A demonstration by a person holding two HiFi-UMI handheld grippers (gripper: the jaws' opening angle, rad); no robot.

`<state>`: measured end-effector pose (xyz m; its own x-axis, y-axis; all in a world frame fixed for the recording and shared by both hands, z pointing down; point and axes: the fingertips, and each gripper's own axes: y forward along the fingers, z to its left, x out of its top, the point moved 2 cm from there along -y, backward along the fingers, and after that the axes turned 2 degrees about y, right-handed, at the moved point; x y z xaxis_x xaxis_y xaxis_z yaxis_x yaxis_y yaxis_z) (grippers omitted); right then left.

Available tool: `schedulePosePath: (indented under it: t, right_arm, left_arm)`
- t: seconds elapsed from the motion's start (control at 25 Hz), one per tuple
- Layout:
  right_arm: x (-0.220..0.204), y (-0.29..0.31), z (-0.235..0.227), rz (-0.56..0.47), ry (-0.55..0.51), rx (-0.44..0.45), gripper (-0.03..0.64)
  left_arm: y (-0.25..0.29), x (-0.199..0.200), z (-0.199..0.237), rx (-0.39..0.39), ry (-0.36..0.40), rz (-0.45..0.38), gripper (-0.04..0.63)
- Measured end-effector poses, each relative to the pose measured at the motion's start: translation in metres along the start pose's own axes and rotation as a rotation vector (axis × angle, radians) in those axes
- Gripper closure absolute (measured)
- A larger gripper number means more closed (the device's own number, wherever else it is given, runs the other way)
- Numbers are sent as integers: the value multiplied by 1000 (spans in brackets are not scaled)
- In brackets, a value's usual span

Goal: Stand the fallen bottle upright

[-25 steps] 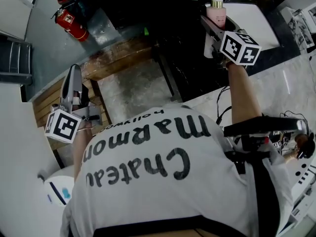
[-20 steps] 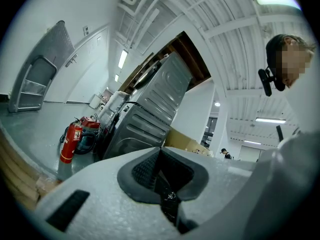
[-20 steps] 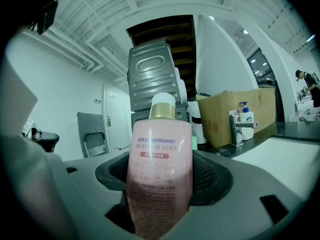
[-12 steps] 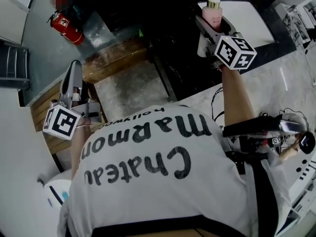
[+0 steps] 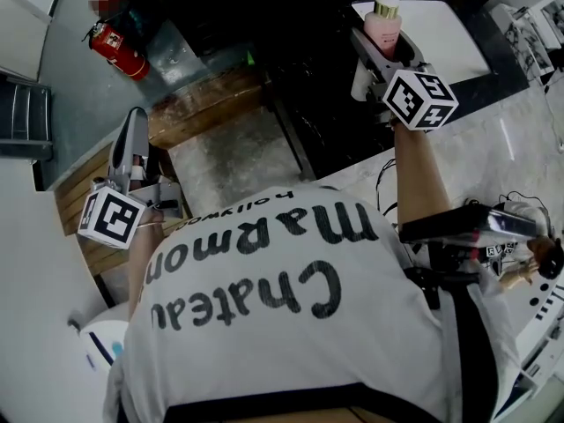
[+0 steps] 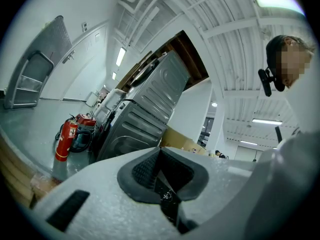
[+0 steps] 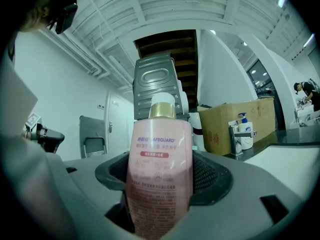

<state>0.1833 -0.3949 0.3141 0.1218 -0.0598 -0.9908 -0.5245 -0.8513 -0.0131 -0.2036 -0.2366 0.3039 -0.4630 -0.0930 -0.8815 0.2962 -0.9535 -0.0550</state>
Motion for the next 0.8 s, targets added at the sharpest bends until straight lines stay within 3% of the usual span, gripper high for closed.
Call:
schedulePosePath:
  t: [0.8]
  right_arm:
    - [2, -9, 5, -47, -9, -15, 299]
  left_arm:
    - [0, -1, 3, -3, -13, -6, 581]
